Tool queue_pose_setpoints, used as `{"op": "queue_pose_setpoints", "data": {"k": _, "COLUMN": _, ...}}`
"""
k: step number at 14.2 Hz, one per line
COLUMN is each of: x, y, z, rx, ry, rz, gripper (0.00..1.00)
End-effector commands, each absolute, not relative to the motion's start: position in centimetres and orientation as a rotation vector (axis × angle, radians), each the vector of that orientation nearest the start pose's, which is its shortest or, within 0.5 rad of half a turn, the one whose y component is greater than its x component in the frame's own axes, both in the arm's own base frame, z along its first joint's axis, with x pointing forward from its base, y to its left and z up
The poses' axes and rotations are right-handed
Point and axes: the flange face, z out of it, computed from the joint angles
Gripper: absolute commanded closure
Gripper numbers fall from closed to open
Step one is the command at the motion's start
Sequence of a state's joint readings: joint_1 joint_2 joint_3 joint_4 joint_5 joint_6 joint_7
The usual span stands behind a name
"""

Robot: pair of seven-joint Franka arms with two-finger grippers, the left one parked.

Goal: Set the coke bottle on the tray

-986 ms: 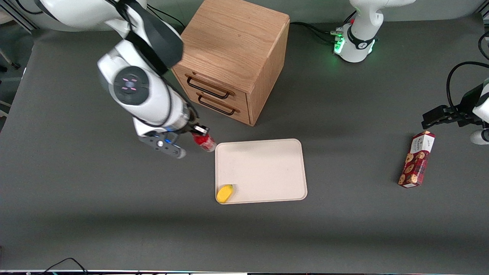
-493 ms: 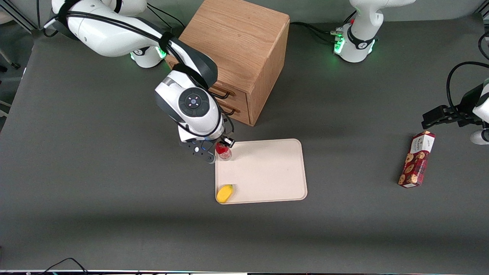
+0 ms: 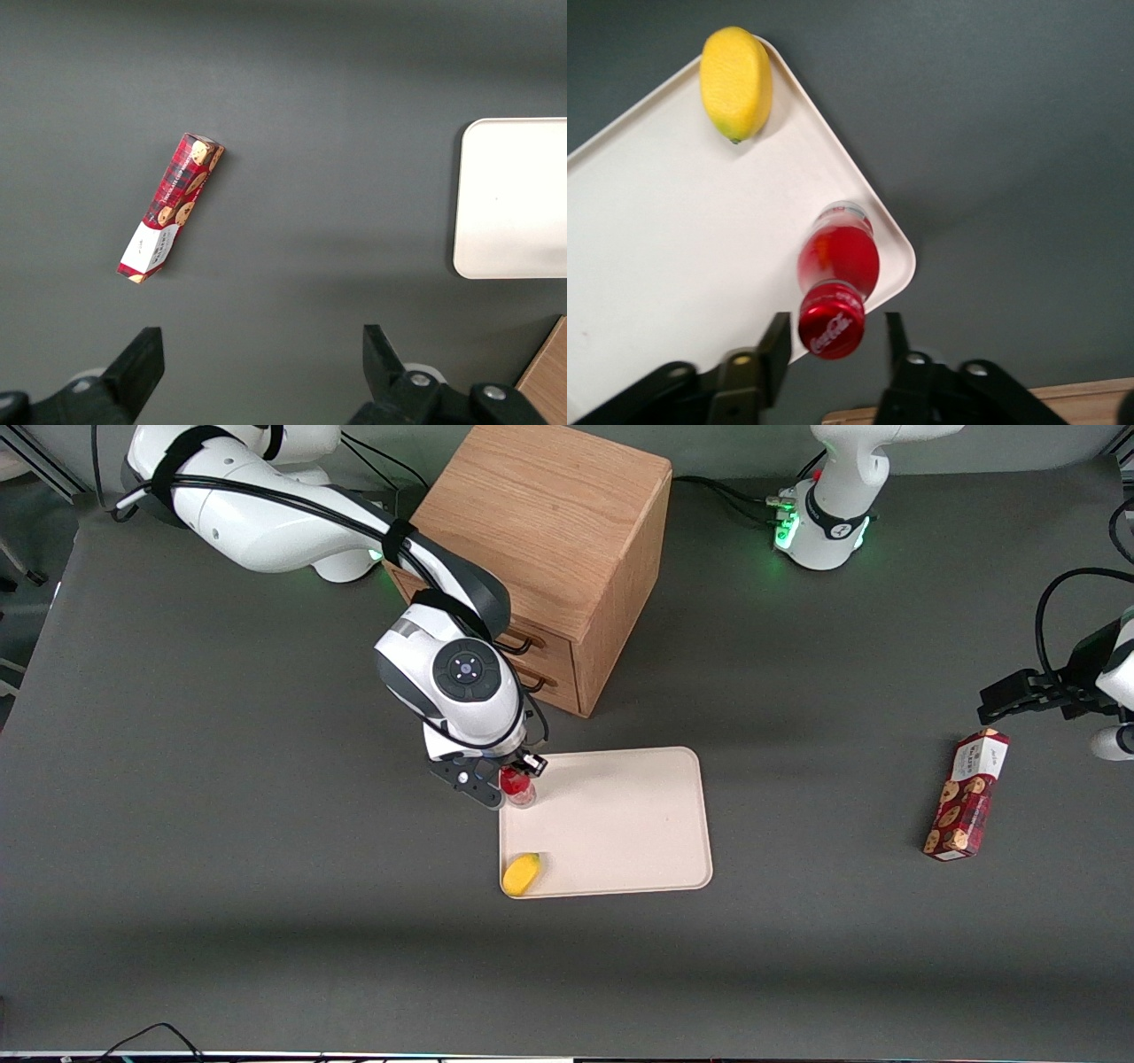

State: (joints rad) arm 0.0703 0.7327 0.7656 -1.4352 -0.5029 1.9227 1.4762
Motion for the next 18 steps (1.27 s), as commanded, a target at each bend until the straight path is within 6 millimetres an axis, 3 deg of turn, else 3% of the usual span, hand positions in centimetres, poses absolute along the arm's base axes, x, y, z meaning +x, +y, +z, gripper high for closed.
{"op": "queue_pose_setpoints", "data": {"k": 1, "x": 57.3, "y": 41.3, "z": 39.4, "rx": -3.025, "ry": 0.916, "rz": -0.029, "gripper": 0.00}}
{"op": "queue_pose_setpoints", "data": {"k": 3, "x": 57.4, "y": 39.6, "z": 46.5, "rx": -3.102, "ry": 0.820, "rz": -0.032, "gripper": 0.00}}
{"op": "queue_pose_setpoints", "data": {"k": 6, "x": 55.1, "y": 34.4, "z": 56.4, "rx": -3.200, "ry": 0.592, "rz": 0.017, "gripper": 0.00}}
{"op": "queue_pose_setpoints", "data": {"k": 9, "x": 54.4, "y": 23.3, "z": 64.1, "rx": -3.204, "ry": 0.465, "rz": 0.087, "gripper": 0.00}}
{"op": "queue_pose_setpoints", "data": {"k": 11, "x": 54.1, "y": 15.1, "z": 65.0, "rx": -3.183, "ry": 0.401, "rz": 0.135, "gripper": 0.00}}
{"op": "queue_pose_setpoints", "data": {"k": 14, "x": 53.8, "y": 6.1, "z": 62.4, "rx": -3.163, "ry": 0.363, "rz": 0.117, "gripper": 0.00}}
{"op": "queue_pose_setpoints", "data": {"k": 15, "x": 53.4, "y": 4.5, "z": 61.6, "rx": -3.143, "ry": 0.381, "rz": 0.097, "gripper": 0.00}}
{"op": "queue_pose_setpoints", "data": {"k": 18, "x": 53.2, "y": 4.5, "z": 62.1, "rx": -3.133, "ry": 0.340, "rz": 0.064, "gripper": 0.00}}
